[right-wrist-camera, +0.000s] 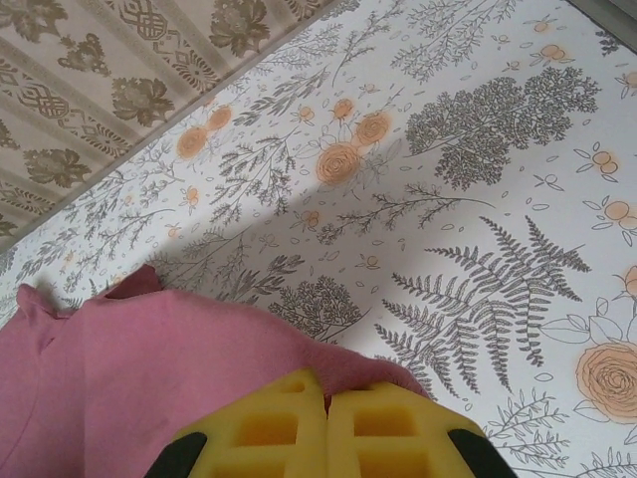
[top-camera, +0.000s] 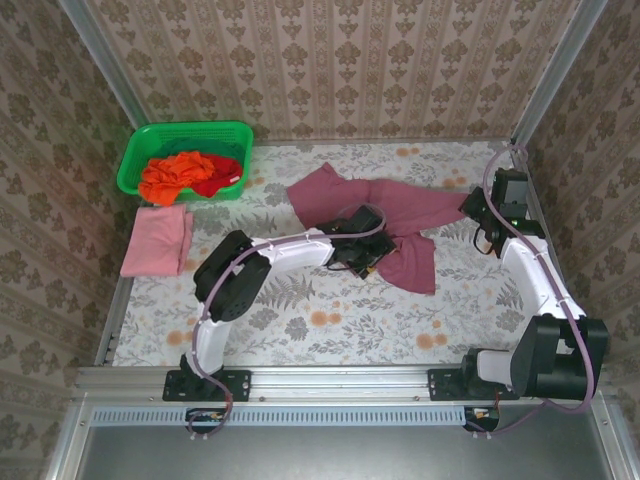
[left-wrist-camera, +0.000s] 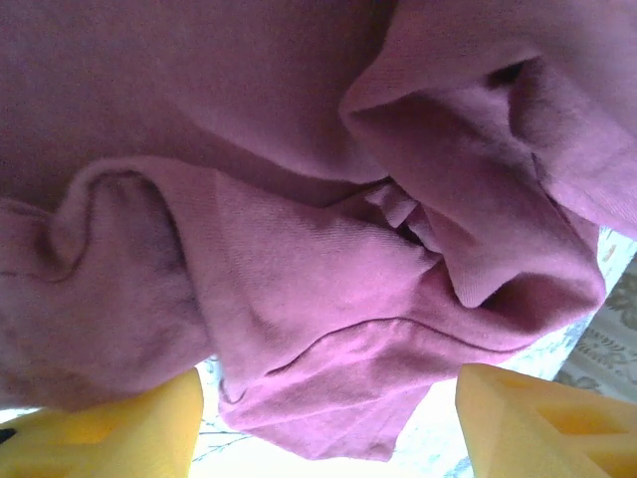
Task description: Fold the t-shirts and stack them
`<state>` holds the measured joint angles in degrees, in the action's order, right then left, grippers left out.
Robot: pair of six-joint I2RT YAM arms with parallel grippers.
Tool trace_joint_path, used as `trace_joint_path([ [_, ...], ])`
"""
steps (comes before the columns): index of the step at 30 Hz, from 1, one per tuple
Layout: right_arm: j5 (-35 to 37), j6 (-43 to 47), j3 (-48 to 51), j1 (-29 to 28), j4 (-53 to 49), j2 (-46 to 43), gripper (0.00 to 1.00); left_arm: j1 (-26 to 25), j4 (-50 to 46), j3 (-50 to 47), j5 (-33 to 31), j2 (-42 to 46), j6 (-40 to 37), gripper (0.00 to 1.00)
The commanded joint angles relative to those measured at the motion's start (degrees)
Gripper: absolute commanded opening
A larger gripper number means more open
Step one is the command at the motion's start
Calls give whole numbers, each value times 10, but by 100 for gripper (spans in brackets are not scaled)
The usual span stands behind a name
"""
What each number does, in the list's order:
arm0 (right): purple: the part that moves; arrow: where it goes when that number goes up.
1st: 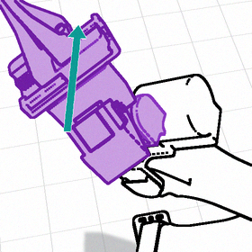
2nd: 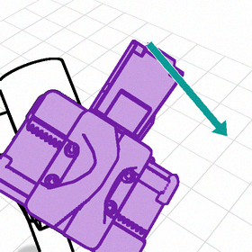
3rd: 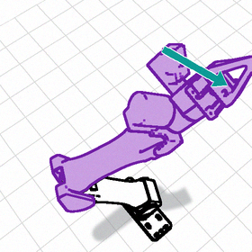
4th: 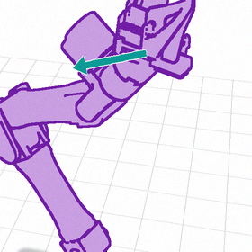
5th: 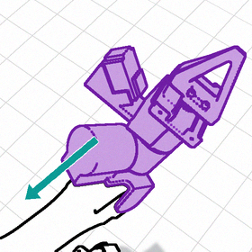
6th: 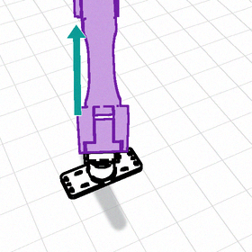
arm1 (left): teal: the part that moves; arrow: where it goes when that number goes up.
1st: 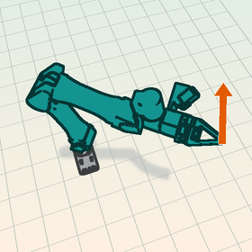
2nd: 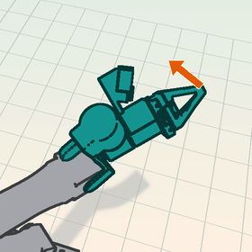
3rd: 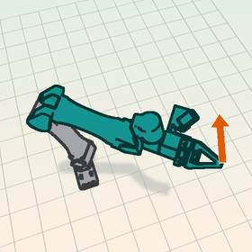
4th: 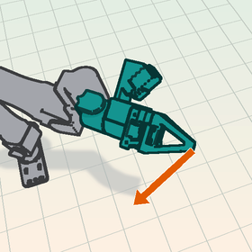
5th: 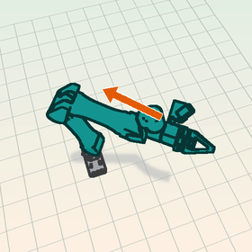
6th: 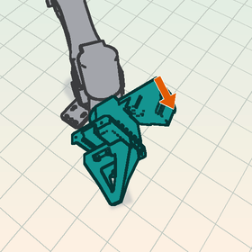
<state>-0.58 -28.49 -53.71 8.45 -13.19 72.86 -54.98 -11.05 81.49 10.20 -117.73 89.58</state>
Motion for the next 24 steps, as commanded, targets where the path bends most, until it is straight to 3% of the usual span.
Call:
trace_joint_path([
  [1,-9,0,9,7,14,-8,0,5,26,12,12,-21,61,67],
  [7,-15,0,15,17,16,-10,0,15,15,21,-11,-36,55,61],
  [14,-21,0,20,19,17,-11,0,26,14,32,-21,-44,38,35],
  [20,-22,0,15,21,14,-14,0,21,3,29,-22,-16,5,1],
  [24,-24,-3,6,22,7,-20,0,17,-19,7,-36,32,-43,0],
])
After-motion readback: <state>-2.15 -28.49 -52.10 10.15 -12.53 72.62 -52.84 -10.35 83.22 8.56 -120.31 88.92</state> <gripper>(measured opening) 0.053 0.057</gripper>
